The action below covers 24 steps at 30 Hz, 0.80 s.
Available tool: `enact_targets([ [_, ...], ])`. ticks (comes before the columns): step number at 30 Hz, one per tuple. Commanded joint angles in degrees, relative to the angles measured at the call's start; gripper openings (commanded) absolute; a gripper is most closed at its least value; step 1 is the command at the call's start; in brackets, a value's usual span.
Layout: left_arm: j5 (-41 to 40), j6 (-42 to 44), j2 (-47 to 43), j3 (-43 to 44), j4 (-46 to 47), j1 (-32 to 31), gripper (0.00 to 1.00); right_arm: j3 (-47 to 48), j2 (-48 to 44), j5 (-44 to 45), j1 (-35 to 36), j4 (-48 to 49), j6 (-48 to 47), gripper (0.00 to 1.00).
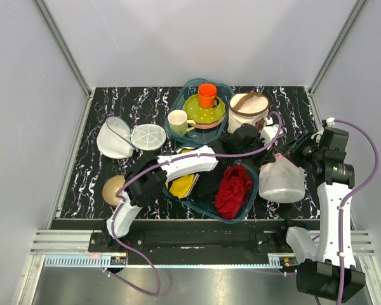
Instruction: Unzip the laundry bag and remove the bra
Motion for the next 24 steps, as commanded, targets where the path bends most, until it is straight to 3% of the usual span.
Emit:
enact_targets([
  [1, 1.4, 0.3, -3.3, 0.2, 5.1, -0.1, 0.0, -1.0, -0.1, -0.5, 0.0, -1.8, -2.3, 0.33],
  [7, 1.4, 0.3, -3.3, 0.3, 5.1, -0.1, 0.0, -2.1, -1.3, 2.3, 0.0, -2.6, -2.9, 0.41],
  [12, 1.5, 0.3, -3.6, 0.3, 5.1, -0.1, 0.0, -3.5, -1.0, 0.9, 0.0, -2.2, -3.0, 0.41],
  [20, 1.8, 0.2, -3.5, 0.2, 5.3, -0.1, 0.0, -5.1, 0.5, -1.9, 0.0, 1.8, -1.2, 0.41],
  [24, 2.0, 0.3, -3.8, -0.1, 5.3, -0.1, 0.0, -5.0, 0.3, -0.7, 0.0, 2.4, -0.7, 0.34],
])
